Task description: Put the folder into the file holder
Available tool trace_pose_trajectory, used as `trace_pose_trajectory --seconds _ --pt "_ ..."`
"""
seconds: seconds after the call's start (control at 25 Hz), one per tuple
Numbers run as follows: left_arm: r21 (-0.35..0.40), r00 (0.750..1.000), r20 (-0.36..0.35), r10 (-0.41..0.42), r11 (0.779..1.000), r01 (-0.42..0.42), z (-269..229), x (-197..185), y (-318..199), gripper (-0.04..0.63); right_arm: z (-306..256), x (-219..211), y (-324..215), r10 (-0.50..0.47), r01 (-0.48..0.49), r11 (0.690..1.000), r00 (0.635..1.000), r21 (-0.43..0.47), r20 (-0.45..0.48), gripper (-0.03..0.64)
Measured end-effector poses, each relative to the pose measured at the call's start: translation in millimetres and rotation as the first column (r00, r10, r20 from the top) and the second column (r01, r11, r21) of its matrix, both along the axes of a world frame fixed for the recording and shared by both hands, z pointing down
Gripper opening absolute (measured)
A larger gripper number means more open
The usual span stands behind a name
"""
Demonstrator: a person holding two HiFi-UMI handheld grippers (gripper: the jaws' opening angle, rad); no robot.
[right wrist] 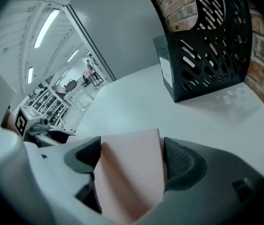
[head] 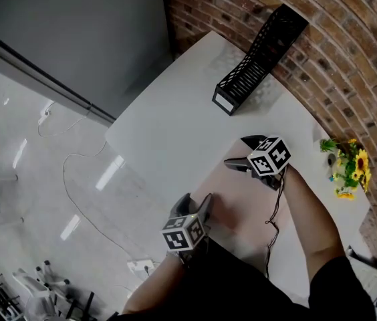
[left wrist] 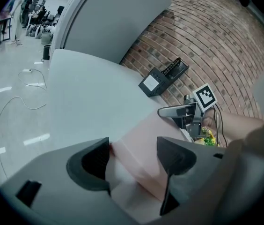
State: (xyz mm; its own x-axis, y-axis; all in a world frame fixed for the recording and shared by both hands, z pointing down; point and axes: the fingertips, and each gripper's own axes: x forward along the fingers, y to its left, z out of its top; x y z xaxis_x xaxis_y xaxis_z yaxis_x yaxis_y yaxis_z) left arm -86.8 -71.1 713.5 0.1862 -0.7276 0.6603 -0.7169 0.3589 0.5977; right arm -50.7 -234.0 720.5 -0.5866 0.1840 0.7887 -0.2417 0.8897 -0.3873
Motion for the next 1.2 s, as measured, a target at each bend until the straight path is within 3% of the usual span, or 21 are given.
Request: trace_pose_trajectory --seconds 0.4,0.88,1.2 --pt "0.004 0.999 0.028 -0.036 0.999 0.036 -5.0 -9.2 -1.3 0.307 -13.0 -4.3 -0.7 0.000 -0.002 0.999 0.999 0.037 0.037 0.420" --pt "0.153 0.983 0.174 -0.052 0.988 0.025 -73.0 -31.7 -25.7 0.307 -98.5 -16.4 -20.1 0.031 -0.070 0.980 0.977 0.185 0.210 0.419" --pt "0.283 0.956 0.280 -0.089 0.959 0.007 -140.6 -47.8 -43.0 0.307 -178.4 -15.3 -27.7 0.044 -0.166 0.941 0.924 0.296 0.380 0.417"
